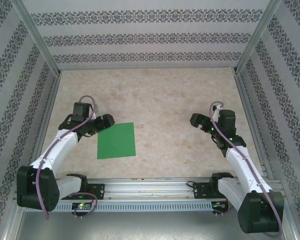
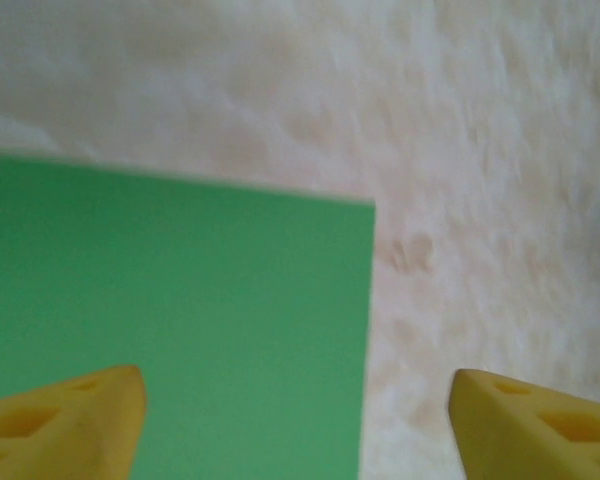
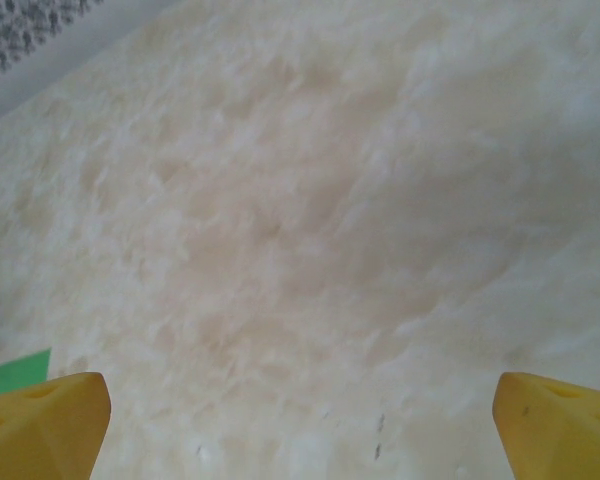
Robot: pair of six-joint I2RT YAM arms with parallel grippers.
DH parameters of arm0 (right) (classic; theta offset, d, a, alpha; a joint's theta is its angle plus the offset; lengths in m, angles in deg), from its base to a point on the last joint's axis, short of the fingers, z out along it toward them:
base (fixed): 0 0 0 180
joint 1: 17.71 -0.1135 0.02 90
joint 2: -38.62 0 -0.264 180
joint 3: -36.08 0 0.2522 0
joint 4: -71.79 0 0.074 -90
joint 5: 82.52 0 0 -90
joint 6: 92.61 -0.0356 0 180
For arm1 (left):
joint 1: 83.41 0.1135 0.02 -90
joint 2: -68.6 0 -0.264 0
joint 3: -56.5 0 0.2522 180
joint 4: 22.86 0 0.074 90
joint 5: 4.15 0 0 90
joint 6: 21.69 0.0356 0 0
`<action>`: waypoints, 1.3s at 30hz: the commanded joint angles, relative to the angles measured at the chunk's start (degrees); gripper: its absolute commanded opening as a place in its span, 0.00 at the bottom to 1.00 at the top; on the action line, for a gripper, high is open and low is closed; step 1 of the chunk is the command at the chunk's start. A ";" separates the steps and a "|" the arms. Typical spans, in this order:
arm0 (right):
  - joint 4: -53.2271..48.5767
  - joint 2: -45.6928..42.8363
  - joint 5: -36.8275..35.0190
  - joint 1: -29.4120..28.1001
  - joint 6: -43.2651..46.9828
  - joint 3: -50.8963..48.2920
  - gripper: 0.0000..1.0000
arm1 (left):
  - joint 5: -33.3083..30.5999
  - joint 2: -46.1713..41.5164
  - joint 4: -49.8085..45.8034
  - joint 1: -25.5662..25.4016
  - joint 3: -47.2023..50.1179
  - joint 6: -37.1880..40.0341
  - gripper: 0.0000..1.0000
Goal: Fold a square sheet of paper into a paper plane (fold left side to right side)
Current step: Move the square sheet of paper to the center of the table.
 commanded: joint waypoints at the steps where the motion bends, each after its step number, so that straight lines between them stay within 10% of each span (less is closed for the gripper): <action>1: -3.08 0.52 2.96 -1.90 -1.59 1.84 0.98 | 7.33 3.20 -1.69 -3.47 2.03 -3.77 0.70; 17: -3.43 1.25 -3.27 -5.86 0.60 3.94 0.98 | 1.63 22.50 9.09 -14.15 2.69 -11.08 0.52; 39: -4.59 7.29 -8.82 -6.74 -3.31 6.20 0.98 | 1.27 50.68 18.16 -31.12 -24.47 -30.43 0.49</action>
